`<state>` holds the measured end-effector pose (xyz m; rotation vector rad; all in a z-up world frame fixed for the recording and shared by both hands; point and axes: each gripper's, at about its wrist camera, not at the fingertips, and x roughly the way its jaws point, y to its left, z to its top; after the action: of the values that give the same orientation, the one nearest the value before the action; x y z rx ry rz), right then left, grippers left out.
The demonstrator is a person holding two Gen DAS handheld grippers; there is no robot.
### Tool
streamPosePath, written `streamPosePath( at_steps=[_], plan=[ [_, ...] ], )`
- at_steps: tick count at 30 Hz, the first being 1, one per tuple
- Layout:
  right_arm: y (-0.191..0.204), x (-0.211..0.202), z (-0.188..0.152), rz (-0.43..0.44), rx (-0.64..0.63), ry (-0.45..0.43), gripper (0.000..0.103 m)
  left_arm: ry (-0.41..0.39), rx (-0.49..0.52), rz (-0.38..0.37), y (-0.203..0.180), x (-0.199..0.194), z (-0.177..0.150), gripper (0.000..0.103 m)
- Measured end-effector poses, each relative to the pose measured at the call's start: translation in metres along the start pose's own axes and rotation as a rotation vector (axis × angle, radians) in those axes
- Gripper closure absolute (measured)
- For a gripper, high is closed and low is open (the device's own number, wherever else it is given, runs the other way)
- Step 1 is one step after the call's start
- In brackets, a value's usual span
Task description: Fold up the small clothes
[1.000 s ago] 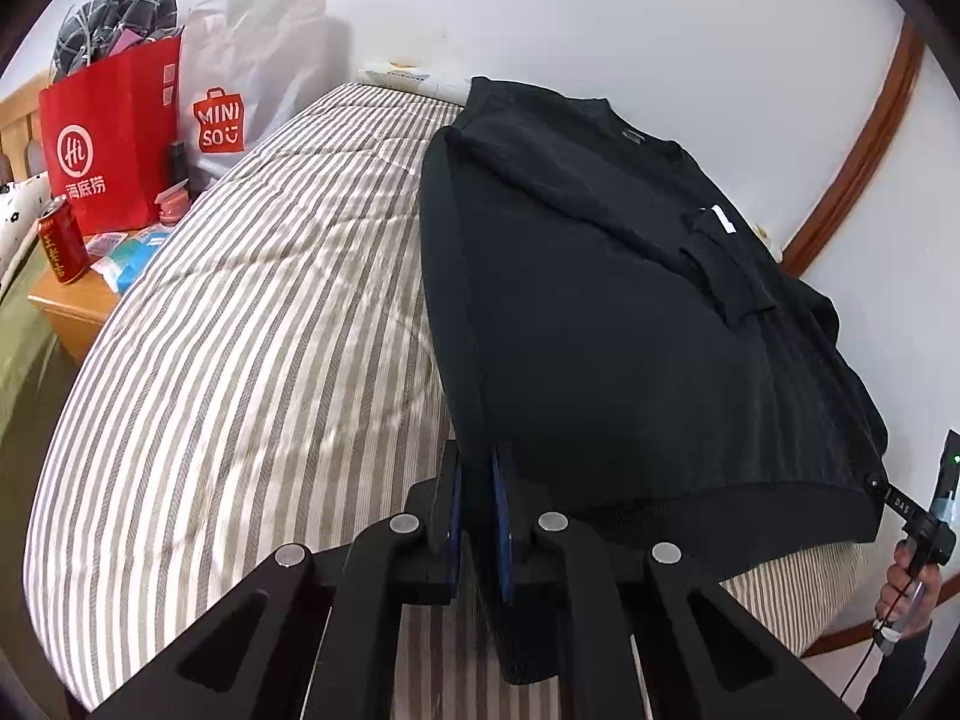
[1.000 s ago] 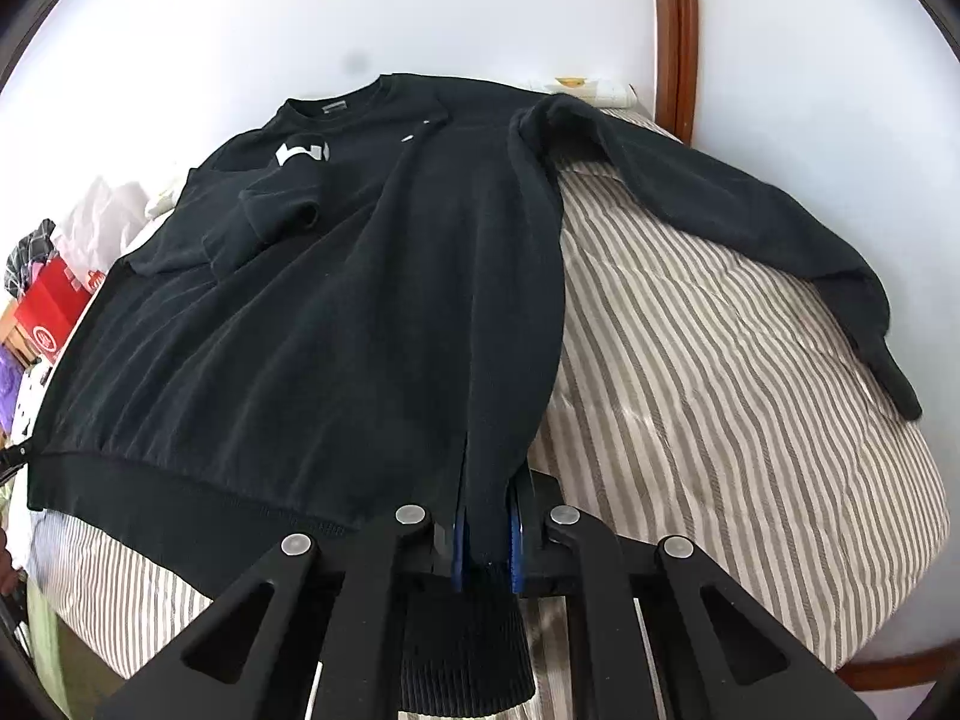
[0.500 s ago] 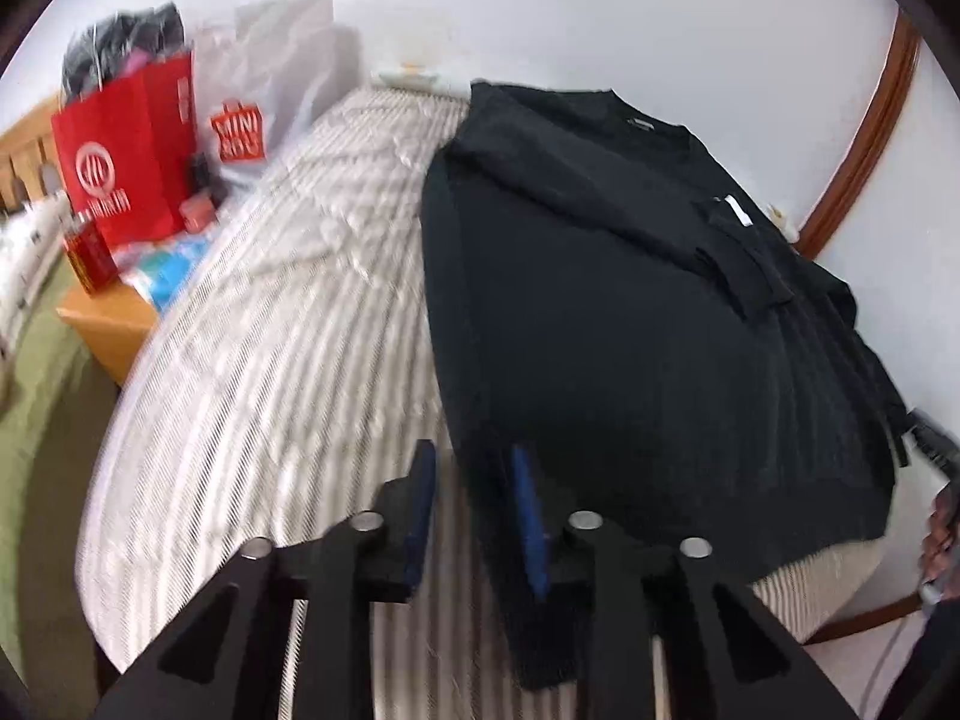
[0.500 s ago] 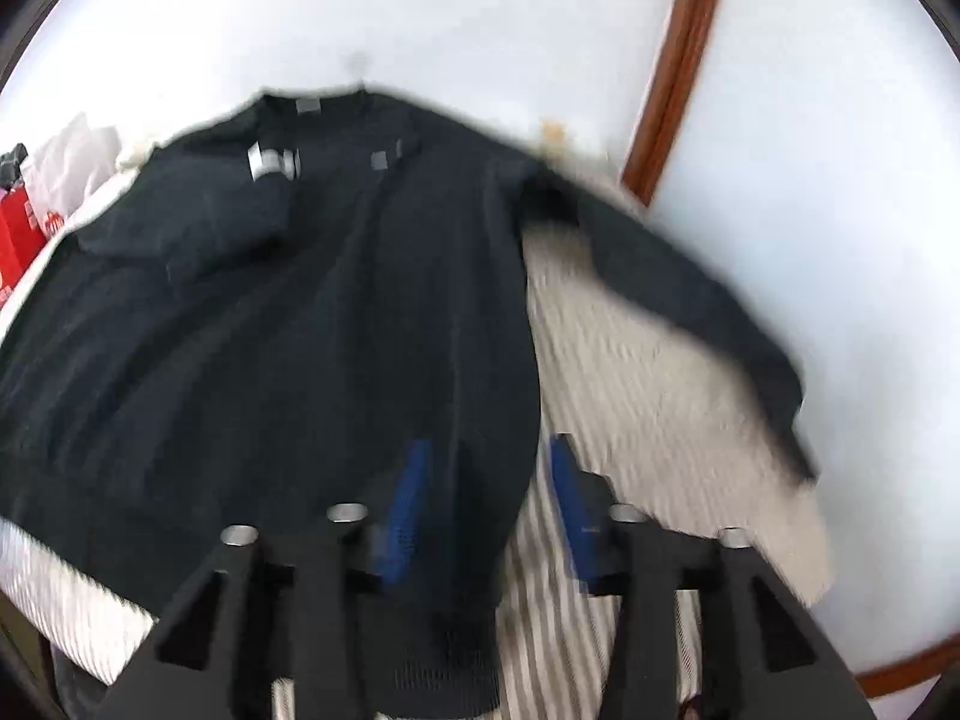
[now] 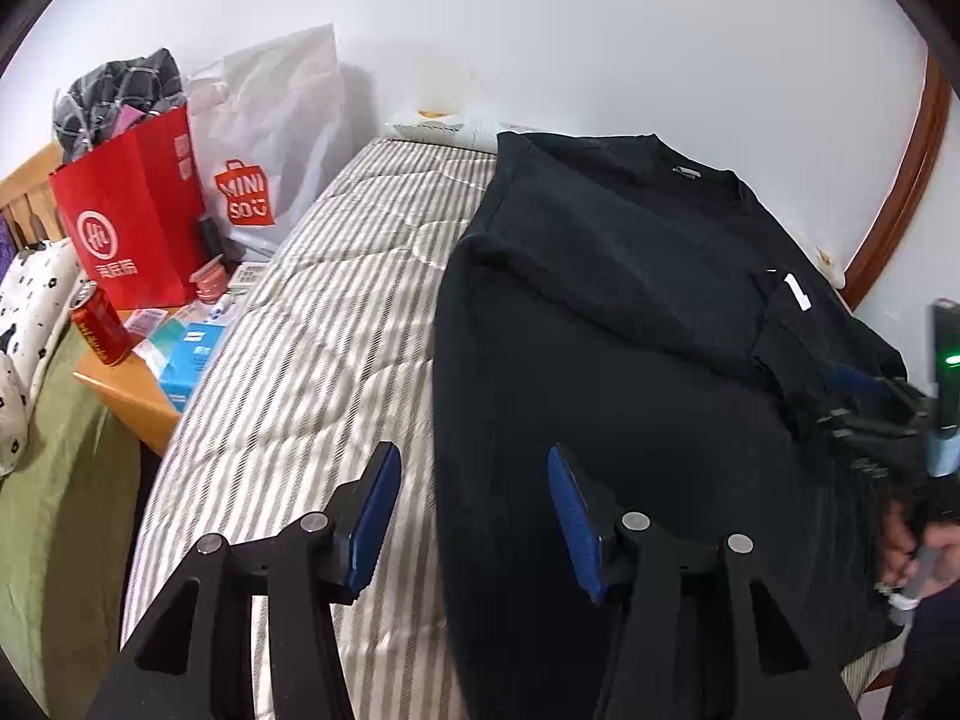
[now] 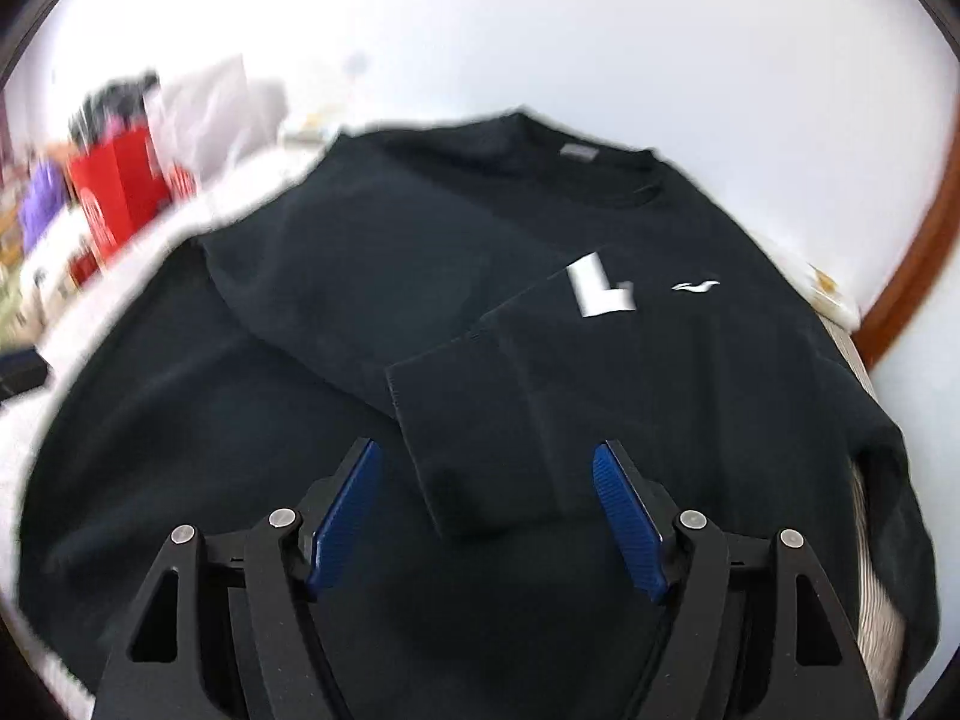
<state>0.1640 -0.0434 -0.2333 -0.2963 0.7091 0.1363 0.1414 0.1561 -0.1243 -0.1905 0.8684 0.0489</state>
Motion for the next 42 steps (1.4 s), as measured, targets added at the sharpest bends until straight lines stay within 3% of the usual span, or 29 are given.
streamPosePath(
  at_steps=[3, 4, 5, 6, 7, 13, 16, 19, 23, 26, 27, 31, 32, 38, 42],
  plan=[
    [0.005, 0.029, -0.001, -0.052, -0.011, 0.055, 0.031, 0.006, -0.001, -0.002, -0.004, 0.009, 0.006, 0.053],
    [0.006, 0.035, 0.002, -0.058, -0.014, 0.043, 0.041, 0.009, -0.002, -0.006, -0.005, 0.011, 0.007, 0.053],
    [0.003, 0.032, 0.003, -0.038, -0.011, 0.027, 0.062, 0.014, -0.003, -0.013, -0.006, 0.014, 0.008, 0.053],
    [-0.001, 0.027, 0.003, 0.041, -0.005, 0.025, 0.072, 0.019, -0.003, -0.017, -0.007, 0.017, 0.008, 0.053],
    [-0.003, 0.023, 0.005, 0.085, 0.008, 0.027, 0.092, 0.025, -0.001, -0.018, -0.008, 0.019, 0.009, 0.053],
    [-0.055, -0.017, 0.002, 0.118, 0.078, -0.061, 0.094, 0.040, -0.008, -0.022, -0.007, 0.028, 0.014, 0.053],
    [-0.096, -0.033, -0.005, 0.036, 0.162, -0.088, 0.098, 0.042, -0.009, -0.012, -0.007, 0.031, 0.018, 0.053],
    [-0.144, -0.030, -0.014, -0.047, 0.270, -0.058, 0.098, 0.044, -0.005, -0.006, -0.008, 0.035, 0.024, 0.053],
    [-0.197, -0.019, -0.032, -0.203, 0.381, 0.071, 0.096, 0.046, 0.006, 0.004, -0.009, 0.039, 0.030, 0.052],
    [-0.213, -0.027, -0.029, -0.260, 0.398, 0.056, 0.093, 0.042, 0.017, 0.023, -0.009, 0.043, 0.035, 0.052],
    [-0.214, -0.029, -0.023, -0.249, 0.403, 0.041, 0.091, 0.043, 0.020, 0.030, -0.010, 0.045, 0.037, 0.052],
    [-0.188, -0.024, 0.024, -0.159, 0.326, -0.019, 0.059, 0.039, 0.040, 0.063, -0.011, 0.053, 0.047, 0.052],
    [-0.177, -0.020, 0.038, -0.132, 0.295, -0.035, 0.055, 0.039, 0.045, 0.072, -0.011, 0.055, 0.048, 0.052],
    [-0.091, 0.043, 0.123, 0.131, 0.165, -0.052, 0.055, 0.032, 0.057, 0.070, -0.009, 0.068, 0.058, 0.052],
    [-0.028, 0.084, 0.166, 0.259, 0.083, -0.037, 0.055, 0.024, 0.099, 0.067, -0.012, 0.079, 0.066, 0.052]
  ],
)
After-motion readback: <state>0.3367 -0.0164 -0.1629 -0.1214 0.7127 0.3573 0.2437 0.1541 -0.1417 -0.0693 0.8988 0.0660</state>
